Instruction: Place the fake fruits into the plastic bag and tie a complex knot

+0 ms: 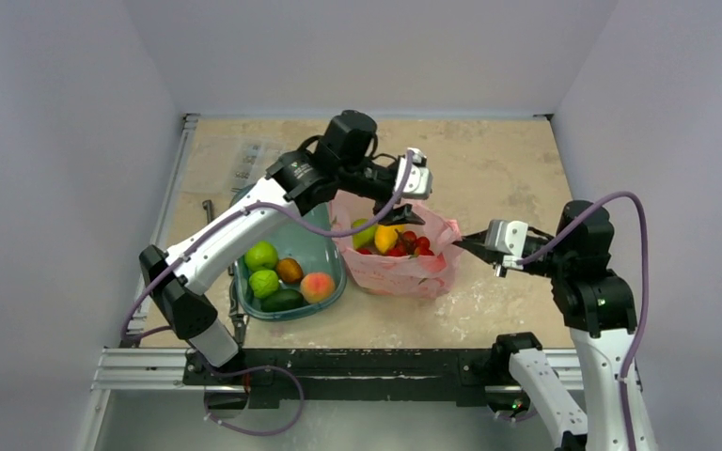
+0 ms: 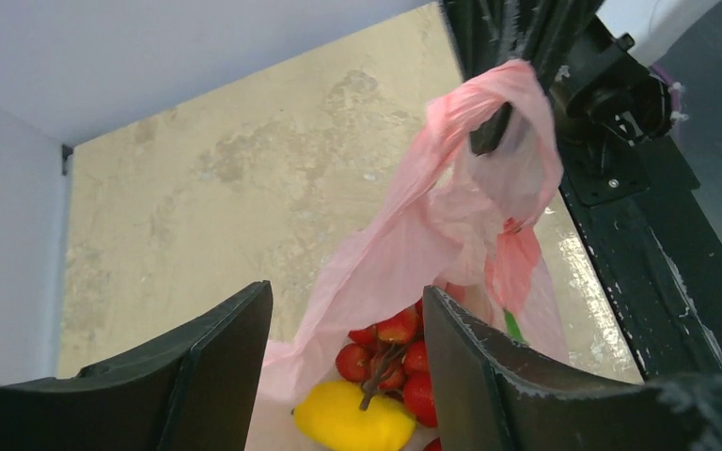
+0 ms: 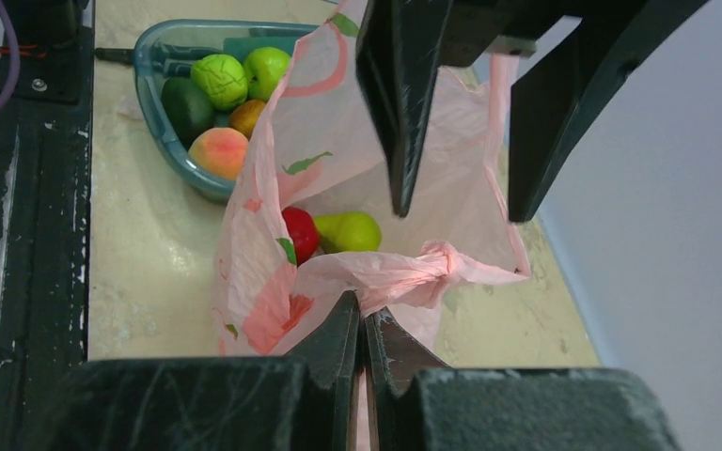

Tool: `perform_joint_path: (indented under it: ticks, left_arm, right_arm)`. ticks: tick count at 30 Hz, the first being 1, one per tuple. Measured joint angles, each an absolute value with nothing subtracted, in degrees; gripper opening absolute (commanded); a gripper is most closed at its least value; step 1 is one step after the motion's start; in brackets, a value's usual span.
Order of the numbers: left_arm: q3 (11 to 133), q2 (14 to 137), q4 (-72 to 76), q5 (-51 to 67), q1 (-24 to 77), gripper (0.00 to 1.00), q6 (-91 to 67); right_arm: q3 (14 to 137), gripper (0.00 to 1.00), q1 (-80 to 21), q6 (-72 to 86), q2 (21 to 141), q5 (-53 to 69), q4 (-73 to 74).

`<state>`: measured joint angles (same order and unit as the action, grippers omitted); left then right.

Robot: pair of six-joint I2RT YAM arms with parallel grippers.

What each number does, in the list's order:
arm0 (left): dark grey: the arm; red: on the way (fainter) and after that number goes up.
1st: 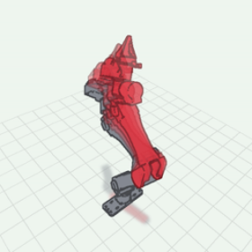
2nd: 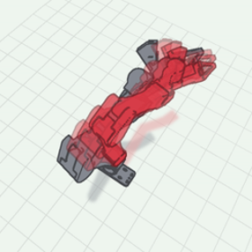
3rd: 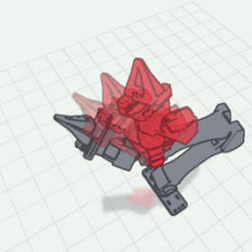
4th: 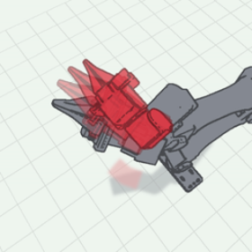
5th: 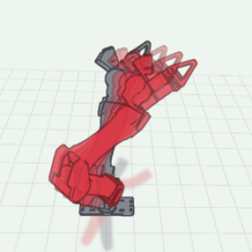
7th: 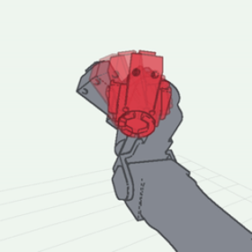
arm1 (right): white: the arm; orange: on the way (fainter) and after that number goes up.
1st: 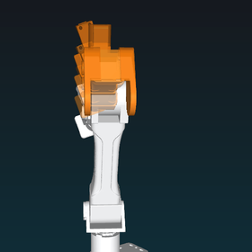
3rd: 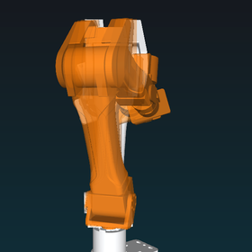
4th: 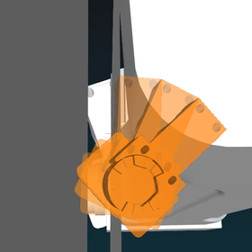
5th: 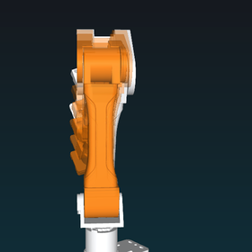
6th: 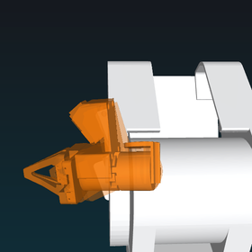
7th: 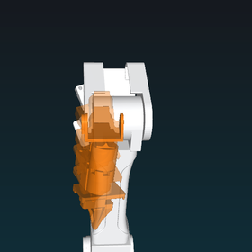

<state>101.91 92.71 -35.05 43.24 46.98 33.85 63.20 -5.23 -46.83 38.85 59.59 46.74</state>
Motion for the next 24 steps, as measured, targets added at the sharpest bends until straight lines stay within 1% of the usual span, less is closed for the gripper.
perform_joint_path:
  ticks: [6, 8, 10, 13, 15, 16, 17, 18, 19, 20, 21, 22, 24]
  left_arm:
    - [101.91, 94.37, -35.40, 43.22, 50.74, 0.60, 39.20]
    - [101.91, 94.24, -34.83, 43.27, 51.16, 0.57, 40.23]
    - [101.91, 94.24, -34.17, 43.09, 51.53, 0.49, 40.73]
    - [101.91, 94.26, -32.97, 42.50, 52.90, 0.35, 41.45]
    - [101.91, 94.32, -32.25, 42.02, 53.87, 0.29, 41.58]
    - [101.91, 94.35, -31.99, 41.80, 54.22, 0.23, 41.50]
    - [101.91, 94.39, -31.44, 41.69, 54.61, 0.14, 41.30]
    - [101.91, 94.39, -30.92, 41.63, 54.81, 0.07, 41.04]
    - [101.91, 94.39, -30.63, 41.67, 54.83, 0.03, 40.86]
    - [101.91, 94.39, -30.15, 41.76, 54.81, 0.00, 40.03]
    - [101.91, 94.39, -29.67, 41.74, 54.78, 0.00, 39.44]
    - [101.91, 94.39, -28.75, 41.63, 54.78, 0.00, 37.95]
    - [101.91, 94.30, -27.24, 41.19, 54.37, 0.00, 35.14]
  right_arm:
    - [63.16, 0.00, -5.23, -48.58, 40.05, 59.61, 47.57]
    - [62.89, 0.00, -5.23, -48.73, 40.25, 59.59, 47.59]
    - [62.63, 0.00, -5.23, -48.73, 40.47, 59.61, 47.59]
    - [62.37, 0.00, -5.23, -48.66, 40.88, 59.61, 47.53]
    - [62.33, 0.00, -5.23, -48.49, 41.08, 59.61, 47.29]
    - [62.33, 0.00, -5.23, -48.47, 41.15, 59.61, 47.09]
    - [62.33, 0.02, -5.23, -48.45, 41.19, 59.61, 47.00]
    - [62.33, 0.11, -5.23, -48.40, 41.23, 59.59, 46.92]
    - [62.33, 0.27, -5.23, -48.23, 41.23, 59.59, 46.76]
    - [62.33, 0.47, -5.23, -47.94, 41.23, 59.57, 46.68]
    - [62.33, 0.68, -5.23, -47.24, 41.23, 59.53, 46.44]
    - [62.26, 0.78, -5.23, -45.93, 41.23, 59.48, 45.36]
    - [62.22, 0.86, -5.23, -42.92, 41.28, 58.50, 43.97]
